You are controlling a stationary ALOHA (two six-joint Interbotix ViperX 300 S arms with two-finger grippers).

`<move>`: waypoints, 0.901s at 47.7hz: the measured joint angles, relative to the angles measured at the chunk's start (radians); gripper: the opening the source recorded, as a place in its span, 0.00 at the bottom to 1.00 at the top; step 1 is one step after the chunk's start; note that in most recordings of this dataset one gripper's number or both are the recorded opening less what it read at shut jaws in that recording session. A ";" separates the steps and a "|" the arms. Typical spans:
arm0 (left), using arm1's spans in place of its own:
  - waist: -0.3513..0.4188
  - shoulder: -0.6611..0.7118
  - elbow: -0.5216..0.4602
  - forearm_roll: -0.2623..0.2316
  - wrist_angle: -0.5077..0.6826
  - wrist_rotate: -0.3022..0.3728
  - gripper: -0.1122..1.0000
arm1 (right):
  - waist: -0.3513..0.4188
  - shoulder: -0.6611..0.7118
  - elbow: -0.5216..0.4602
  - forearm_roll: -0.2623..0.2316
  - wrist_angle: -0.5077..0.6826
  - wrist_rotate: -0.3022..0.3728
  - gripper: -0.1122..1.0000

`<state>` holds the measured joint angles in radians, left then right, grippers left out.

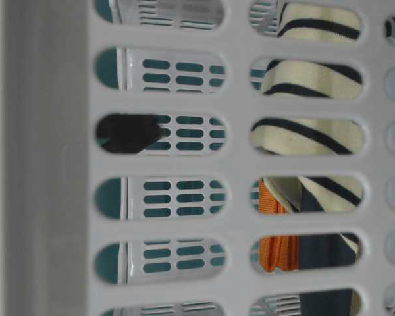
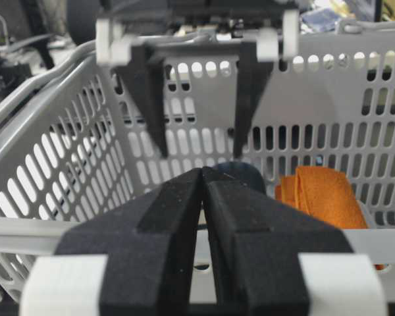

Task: Pick up the slipper from the shopping basket with the left arm.
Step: 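Close the left gripper on the striped slipper's heel edge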

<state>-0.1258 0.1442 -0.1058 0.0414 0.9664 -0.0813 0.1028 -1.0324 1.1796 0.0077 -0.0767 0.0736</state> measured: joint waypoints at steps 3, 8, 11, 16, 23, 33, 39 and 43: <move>-0.002 0.029 -0.017 0.000 0.009 0.002 0.92 | 0.000 0.000 0.000 -0.002 0.000 0.000 0.11; -0.005 0.081 -0.031 0.002 0.021 0.011 0.91 | 0.000 0.000 0.000 0.000 0.000 -0.002 0.11; -0.005 0.107 -0.029 0.000 0.023 0.012 0.92 | 0.000 0.000 0.000 0.000 0.000 -0.002 0.11; -0.005 0.135 -0.028 0.002 0.023 0.006 0.92 | 0.000 0.000 0.000 0.000 0.002 0.000 0.11; -0.002 0.149 -0.008 0.002 0.021 -0.003 0.90 | 0.003 0.000 0.000 0.000 0.002 0.000 0.11; 0.009 0.149 -0.003 0.002 0.028 0.002 0.49 | 0.005 0.000 0.000 -0.002 0.002 0.000 0.11; 0.009 0.149 -0.008 0.002 0.046 -0.002 0.20 | 0.005 0.000 -0.002 -0.002 0.000 0.000 0.11; 0.011 0.149 -0.023 0.000 0.071 0.003 0.15 | 0.005 0.000 0.000 -0.002 0.002 0.000 0.11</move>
<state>-0.1150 0.2930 -0.1289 0.0414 1.0370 -0.0782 0.1074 -1.0324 1.1796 0.0061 -0.0752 0.0736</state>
